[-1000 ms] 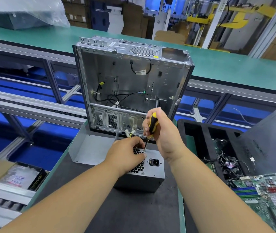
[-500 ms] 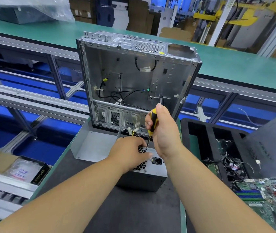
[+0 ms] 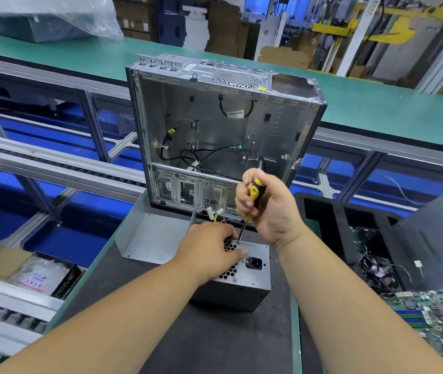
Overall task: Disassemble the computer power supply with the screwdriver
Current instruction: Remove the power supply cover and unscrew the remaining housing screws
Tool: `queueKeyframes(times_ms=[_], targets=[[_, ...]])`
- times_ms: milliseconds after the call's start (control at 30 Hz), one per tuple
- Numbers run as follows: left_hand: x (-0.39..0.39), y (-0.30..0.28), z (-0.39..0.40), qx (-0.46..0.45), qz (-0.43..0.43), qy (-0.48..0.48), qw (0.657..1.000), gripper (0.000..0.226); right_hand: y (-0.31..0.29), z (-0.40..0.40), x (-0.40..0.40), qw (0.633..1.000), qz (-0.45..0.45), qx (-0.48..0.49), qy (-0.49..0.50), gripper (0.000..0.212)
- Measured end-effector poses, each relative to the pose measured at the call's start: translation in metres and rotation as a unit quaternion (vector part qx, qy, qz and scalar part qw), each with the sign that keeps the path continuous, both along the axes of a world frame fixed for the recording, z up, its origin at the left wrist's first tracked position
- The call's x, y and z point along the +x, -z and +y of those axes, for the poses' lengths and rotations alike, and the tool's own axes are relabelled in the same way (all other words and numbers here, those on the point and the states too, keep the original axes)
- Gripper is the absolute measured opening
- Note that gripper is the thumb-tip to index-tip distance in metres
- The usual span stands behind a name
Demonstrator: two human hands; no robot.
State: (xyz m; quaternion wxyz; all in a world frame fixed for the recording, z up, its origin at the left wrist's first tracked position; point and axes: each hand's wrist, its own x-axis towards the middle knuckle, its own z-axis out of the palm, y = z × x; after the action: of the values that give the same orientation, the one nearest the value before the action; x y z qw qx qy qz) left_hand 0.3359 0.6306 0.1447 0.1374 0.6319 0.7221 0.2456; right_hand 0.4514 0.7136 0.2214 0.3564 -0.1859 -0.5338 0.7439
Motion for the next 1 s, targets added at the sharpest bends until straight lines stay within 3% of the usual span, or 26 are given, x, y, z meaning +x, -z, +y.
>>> queueKeyframes(times_ms=[133,333,567,667,800,1000], targets=[[0.001,-0.001,-0.002,0.012,0.004,0.009,1.0,0.027,-0.001,-0.002,0.004,0.996,-0.061,0.036,0.054,0.025],[0.0,0.0,-0.002,0.004,-0.003,0.004,1.0,0.025,-0.007,-0.006,0.007,0.988,-0.077,-0.025,0.13,0.027],[0.001,0.001,-0.001,0.003,-0.004,-0.003,1.0,0.026,0.0,-0.019,-0.007,0.989,-0.024,-0.024,0.141,0.056],[0.001,0.0,0.0,0.007,-0.002,-0.002,1.0,0.026,0.0,-0.017,-0.005,0.993,0.008,-0.03,0.117,0.052],[0.002,-0.002,0.001,0.006,0.043,0.026,0.999,0.027,-0.001,-0.014,0.0,0.996,-0.032,0.008,0.085,0.027],[0.004,0.0,0.0,-0.003,0.084,0.028,0.996,0.026,-0.006,-0.009,0.003,0.987,-0.097,0.004,0.128,0.026]])
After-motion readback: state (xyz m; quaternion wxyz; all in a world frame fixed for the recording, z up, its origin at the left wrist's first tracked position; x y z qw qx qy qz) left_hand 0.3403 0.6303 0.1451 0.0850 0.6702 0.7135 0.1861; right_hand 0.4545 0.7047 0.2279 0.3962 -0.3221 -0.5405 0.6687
